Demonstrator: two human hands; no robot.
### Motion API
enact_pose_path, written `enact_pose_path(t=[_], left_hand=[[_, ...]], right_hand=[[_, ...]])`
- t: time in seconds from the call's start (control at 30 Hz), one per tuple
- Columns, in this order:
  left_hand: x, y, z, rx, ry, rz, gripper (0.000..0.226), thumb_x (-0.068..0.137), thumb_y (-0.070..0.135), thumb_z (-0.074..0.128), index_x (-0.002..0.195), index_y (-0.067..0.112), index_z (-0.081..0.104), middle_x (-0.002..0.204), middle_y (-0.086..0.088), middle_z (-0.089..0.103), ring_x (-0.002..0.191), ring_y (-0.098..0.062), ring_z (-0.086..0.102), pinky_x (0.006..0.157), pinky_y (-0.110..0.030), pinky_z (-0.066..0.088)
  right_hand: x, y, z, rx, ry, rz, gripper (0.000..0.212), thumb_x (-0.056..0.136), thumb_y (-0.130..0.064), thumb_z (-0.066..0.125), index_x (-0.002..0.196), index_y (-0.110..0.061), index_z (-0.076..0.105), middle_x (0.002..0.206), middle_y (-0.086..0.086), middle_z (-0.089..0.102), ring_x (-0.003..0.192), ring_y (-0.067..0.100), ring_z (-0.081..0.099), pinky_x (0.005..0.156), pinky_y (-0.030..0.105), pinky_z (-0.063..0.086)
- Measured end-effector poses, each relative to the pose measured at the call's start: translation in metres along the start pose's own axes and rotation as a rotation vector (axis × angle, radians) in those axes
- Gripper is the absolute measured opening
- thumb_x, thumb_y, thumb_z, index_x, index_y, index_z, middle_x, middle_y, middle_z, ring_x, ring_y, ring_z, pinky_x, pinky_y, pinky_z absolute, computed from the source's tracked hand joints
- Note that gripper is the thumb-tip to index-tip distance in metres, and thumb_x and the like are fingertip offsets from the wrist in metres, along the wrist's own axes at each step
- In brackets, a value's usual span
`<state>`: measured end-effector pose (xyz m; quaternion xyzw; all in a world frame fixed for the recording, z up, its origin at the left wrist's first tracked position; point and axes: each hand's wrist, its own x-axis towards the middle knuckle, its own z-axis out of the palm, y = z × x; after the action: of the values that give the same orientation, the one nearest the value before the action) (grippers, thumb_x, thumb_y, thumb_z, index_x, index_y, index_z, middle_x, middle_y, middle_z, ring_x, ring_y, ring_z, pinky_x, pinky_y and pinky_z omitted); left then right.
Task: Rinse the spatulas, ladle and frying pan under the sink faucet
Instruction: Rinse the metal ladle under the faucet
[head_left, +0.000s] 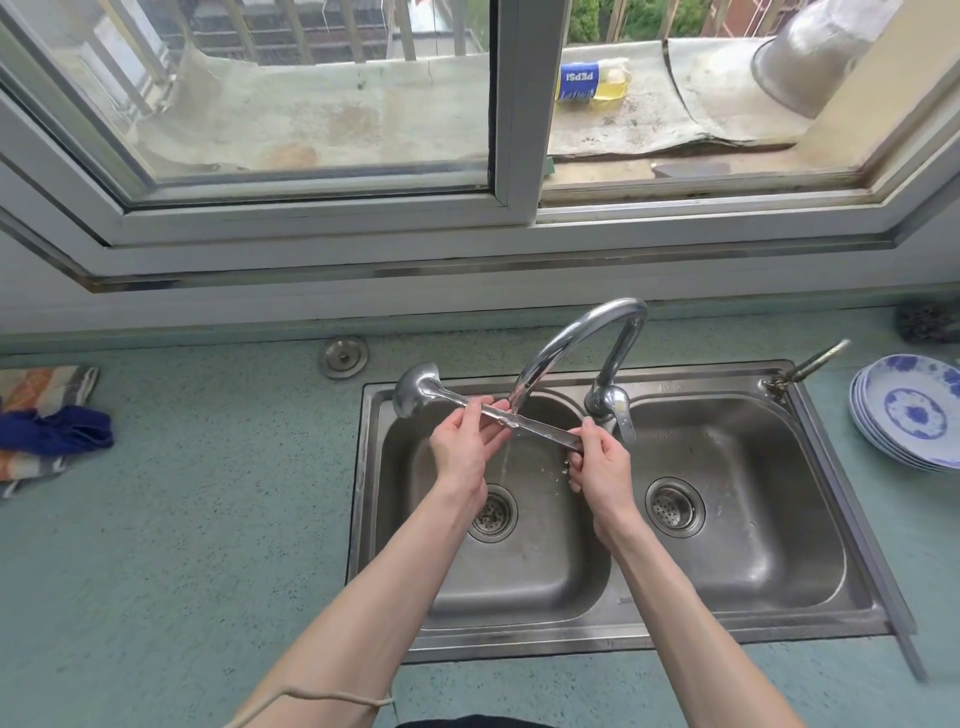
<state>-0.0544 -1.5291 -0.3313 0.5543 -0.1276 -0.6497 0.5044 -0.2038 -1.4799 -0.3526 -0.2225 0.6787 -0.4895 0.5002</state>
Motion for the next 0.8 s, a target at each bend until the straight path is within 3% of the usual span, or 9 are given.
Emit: enact_pose_path(t=[0.13, 0.23, 0.3, 0.5, 0.57, 0.67, 0.8], left_hand=[[-0.002, -0.003, 0.007, 0.006, -0.016, 0.001, 0.024, 0.106, 0.015, 0.054, 0.122, -0.002, 0.062, 0.093, -0.016, 0.076, 0.08, -0.022, 0.076, 0.072, -0.03, 0.063], [-0.001, -0.004, 0.012, -0.018, -0.007, 0.001, 0.02, 0.106, 0.013, 0.053, 0.124, 0.005, 0.052, 0.106, -0.023, 0.075, 0.087, -0.027, 0.077, 0.073, -0.035, 0.064], [-0.003, -0.005, 0.014, -0.021, -0.037, -0.011, 0.017, 0.106, 0.012, 0.055, 0.117, -0.001, 0.058, 0.109, -0.021, 0.075, 0.089, -0.026, 0.077, 0.075, -0.034, 0.064], [-0.005, -0.011, 0.014, 0.015, -0.049, -0.042, 0.025, 0.101, 0.014, 0.063, 0.113, -0.008, 0.066, 0.107, -0.022, 0.076, 0.099, -0.031, 0.075, 0.087, -0.039, 0.062], [-0.008, -0.015, 0.016, 0.014, -0.062, -0.048, 0.022, 0.101, 0.012, 0.063, 0.111, -0.007, 0.066, 0.107, -0.023, 0.075, 0.103, -0.035, 0.074, 0.085, -0.038, 0.063], [-0.01, -0.014, 0.018, -0.009, -0.058, -0.045, 0.017, 0.103, 0.012, 0.06, 0.104, -0.003, 0.067, 0.111, -0.023, 0.075, 0.099, -0.031, 0.075, 0.078, -0.034, 0.063], [-0.006, -0.007, 0.015, -0.006, -0.008, -0.083, 0.038, 0.108, 0.028, 0.051, 0.108, -0.007, 0.067, 0.1, -0.022, 0.077, 0.091, -0.029, 0.077, 0.078, -0.037, 0.064]], right_hand=[[-0.003, -0.002, -0.017, -0.017, 0.008, -0.022, 0.033, 0.11, -0.035, 0.046, 0.091, -0.014, 0.064, 0.056, -0.005, 0.043, 0.047, 0.01, 0.034, 0.045, 0.024, 0.028], [-0.005, -0.003, -0.024, -0.021, 0.021, -0.036, 0.034, 0.111, -0.034, 0.044, 0.093, -0.011, 0.062, 0.054, -0.007, 0.041, 0.047, 0.01, 0.034, 0.044, 0.025, 0.029], [-0.004, 0.001, -0.027, -0.048, 0.038, -0.044, 0.035, 0.111, -0.035, 0.044, 0.091, -0.012, 0.062, 0.054, -0.008, 0.041, 0.049, 0.011, 0.034, 0.047, 0.026, 0.03], [0.0, 0.009, -0.037, -0.615, 0.143, -0.312, 0.044, 0.108, -0.044, 0.039, 0.074, -0.016, 0.047, 0.066, 0.001, 0.055, 0.068, 0.028, 0.051, 0.068, 0.043, 0.04], [-0.004, 0.006, -0.036, -0.754, 0.153, -0.504, 0.037, 0.106, -0.046, 0.042, 0.079, -0.021, 0.05, 0.076, -0.003, 0.059, 0.075, 0.028, 0.056, 0.07, 0.042, 0.043], [-0.01, -0.001, -0.033, -0.921, 0.092, -0.62, 0.021, 0.103, -0.045, 0.055, 0.099, -0.026, 0.06, 0.089, -0.009, 0.067, 0.079, 0.016, 0.062, 0.069, 0.036, 0.049], [-0.014, -0.005, -0.038, -0.999, 0.02, -0.715, 0.02, 0.101, -0.048, 0.057, 0.104, -0.031, 0.067, 0.089, -0.012, 0.071, 0.078, 0.016, 0.068, 0.063, 0.031, 0.048]])
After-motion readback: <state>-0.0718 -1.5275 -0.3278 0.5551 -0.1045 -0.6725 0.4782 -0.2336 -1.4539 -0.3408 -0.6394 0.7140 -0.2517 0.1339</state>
